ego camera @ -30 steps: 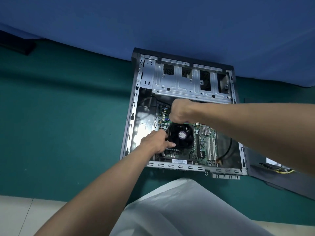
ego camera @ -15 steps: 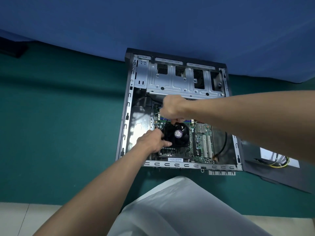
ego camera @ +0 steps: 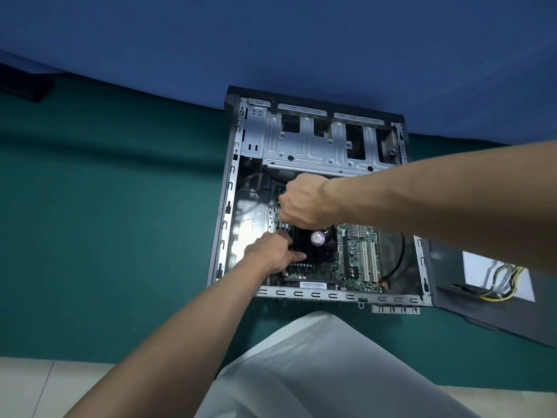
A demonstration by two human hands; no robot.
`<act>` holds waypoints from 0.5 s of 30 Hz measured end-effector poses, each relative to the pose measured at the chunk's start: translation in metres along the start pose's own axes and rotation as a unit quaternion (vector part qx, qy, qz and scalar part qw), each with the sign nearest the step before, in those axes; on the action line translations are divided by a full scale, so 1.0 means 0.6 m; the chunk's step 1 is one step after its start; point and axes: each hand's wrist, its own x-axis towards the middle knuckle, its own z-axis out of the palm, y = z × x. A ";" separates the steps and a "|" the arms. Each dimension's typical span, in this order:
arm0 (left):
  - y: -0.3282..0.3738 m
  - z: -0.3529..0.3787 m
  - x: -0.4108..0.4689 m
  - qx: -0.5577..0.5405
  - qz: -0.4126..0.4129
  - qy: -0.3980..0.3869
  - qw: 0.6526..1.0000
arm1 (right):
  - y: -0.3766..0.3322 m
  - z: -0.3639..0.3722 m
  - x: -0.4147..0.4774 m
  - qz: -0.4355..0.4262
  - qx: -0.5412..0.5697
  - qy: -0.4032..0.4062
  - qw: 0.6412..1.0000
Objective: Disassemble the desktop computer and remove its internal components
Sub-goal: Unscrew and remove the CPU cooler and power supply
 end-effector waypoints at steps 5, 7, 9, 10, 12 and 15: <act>0.002 0.000 0.000 0.001 -0.003 0.004 1.000 | 0.008 0.003 0.011 0.230 0.475 0.001 0.849; 0.002 0.001 0.001 0.012 -0.004 0.004 1.000 | 0.019 0.010 0.009 0.348 0.699 -0.060 0.621; 0.002 0.002 0.001 0.011 -0.006 0.002 1.000 | 0.024 0.013 0.003 0.391 0.782 -0.141 0.465; 0.002 0.002 0.001 0.007 -0.007 0.000 1.000 | 0.023 0.016 0.004 0.397 0.776 -0.165 0.461; 0.003 0.002 0.001 0.004 -0.007 -0.003 1.000 | 0.021 0.014 0.005 0.388 0.730 -0.171 0.536; 0.002 -0.001 0.001 0.010 -0.002 -0.001 1.000 | 0.013 0.010 0.004 0.296 0.552 -0.090 0.774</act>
